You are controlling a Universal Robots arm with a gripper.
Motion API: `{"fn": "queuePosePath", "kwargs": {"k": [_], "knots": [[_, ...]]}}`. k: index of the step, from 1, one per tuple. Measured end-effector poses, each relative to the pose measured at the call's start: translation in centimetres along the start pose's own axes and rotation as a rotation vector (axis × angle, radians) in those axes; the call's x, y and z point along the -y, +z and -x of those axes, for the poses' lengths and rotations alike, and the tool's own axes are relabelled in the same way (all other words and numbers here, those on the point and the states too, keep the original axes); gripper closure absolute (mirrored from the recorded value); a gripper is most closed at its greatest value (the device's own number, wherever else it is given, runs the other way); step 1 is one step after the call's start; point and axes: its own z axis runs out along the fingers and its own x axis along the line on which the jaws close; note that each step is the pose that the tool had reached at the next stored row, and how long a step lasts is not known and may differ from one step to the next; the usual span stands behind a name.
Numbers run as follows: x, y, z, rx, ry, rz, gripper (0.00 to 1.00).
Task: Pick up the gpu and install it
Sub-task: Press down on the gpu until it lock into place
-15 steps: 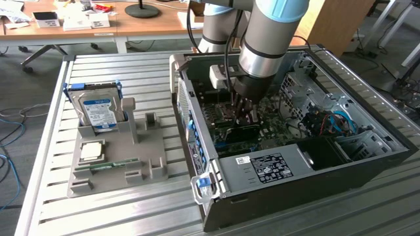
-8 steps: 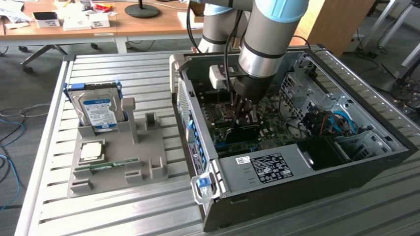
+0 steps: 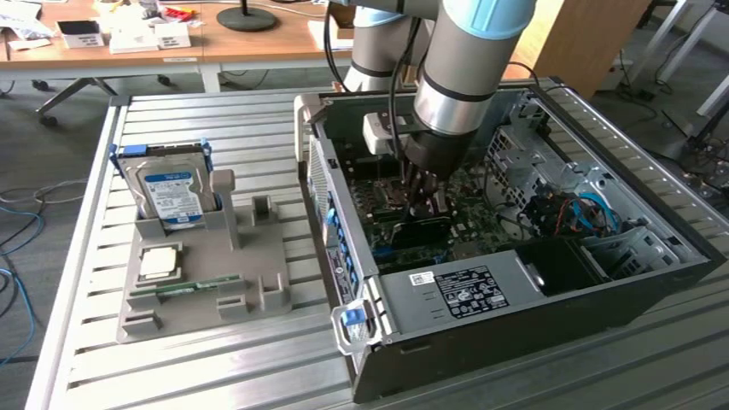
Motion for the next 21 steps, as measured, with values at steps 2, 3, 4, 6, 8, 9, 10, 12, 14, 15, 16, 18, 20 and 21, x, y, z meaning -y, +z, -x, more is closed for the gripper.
{"fn": "queuePosePath", "kwargs": {"k": [2,3,4,6,8,9,10,12,14,15,16,18,20,21], "knots": [[0.0,-0.15,0.0,0.002,0.0,-0.0008,0.89],[-0.01,-0.3,0.0,0.0023,0.0,-0.0009,0.89],[-0.02,-0.58,0.0,0.0003,0.0,-0.0002,0.89],[-0.02,-0.97,0.1,0.0003,0.0,-0.0002,0.89],[-0.03,-1.41,0.1,-0.0001,0.0,0.0,0.89],[-0.03,-1.63,0.1,0.0,0.0,-0.0001,0.89],[-0.03,-1.86,0.1,-0.0001,0.0,0.0,0.89],[-0.04,-2.35,0.1,-0.0001,0.0,0.0,0.89],[-0.05,-2.86,0.2,0.0,0.0,-0.0001,0.89],[-0.06,-3.12,0.2,-0.0001,0.0,0.0,0.89],[-0.06,-3.37,0.2,0.0,0.0,0.0,0.89],[-0.07,-3.89,0.2,-0.0001,0.0,0.0,0.89],[-0.08,-4.35,0.2,-0.0001,0.0,0.0,0.89],[-0.08,-4.57,0.3,-0.0001,0.0,0.0,0.89]]}}
